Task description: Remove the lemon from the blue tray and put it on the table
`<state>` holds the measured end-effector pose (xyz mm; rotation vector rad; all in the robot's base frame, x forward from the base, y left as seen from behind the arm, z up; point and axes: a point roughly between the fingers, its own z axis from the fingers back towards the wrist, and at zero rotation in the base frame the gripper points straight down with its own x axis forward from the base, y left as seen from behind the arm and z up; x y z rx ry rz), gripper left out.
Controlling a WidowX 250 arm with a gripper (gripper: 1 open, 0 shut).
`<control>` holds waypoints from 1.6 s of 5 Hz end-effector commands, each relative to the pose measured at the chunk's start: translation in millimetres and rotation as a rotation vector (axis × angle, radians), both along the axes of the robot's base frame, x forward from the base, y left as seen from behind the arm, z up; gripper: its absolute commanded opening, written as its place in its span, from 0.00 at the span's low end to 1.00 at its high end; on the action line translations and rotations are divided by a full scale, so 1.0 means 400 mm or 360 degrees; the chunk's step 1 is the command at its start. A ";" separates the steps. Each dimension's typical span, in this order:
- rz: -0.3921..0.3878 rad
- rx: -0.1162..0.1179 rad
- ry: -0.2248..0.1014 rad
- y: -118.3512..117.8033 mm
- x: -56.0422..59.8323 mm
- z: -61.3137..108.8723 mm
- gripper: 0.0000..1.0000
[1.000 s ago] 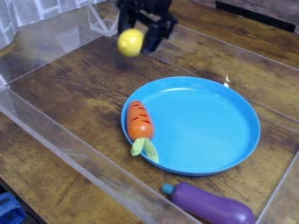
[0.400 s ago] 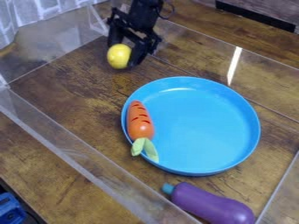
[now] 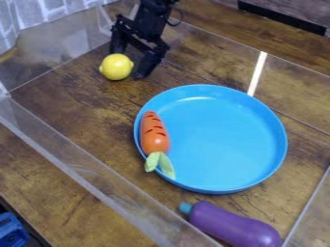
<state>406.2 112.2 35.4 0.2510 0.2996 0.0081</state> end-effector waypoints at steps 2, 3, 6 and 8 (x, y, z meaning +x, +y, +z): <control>-0.0031 0.0006 -0.0110 0.007 0.027 0.040 1.00; -0.0051 -0.0003 -0.0106 0.007 0.029 0.030 1.00; -0.0110 -0.0030 -0.0064 0.031 0.029 -0.025 1.00; -0.0128 -0.0061 -0.0079 0.027 0.027 -0.028 1.00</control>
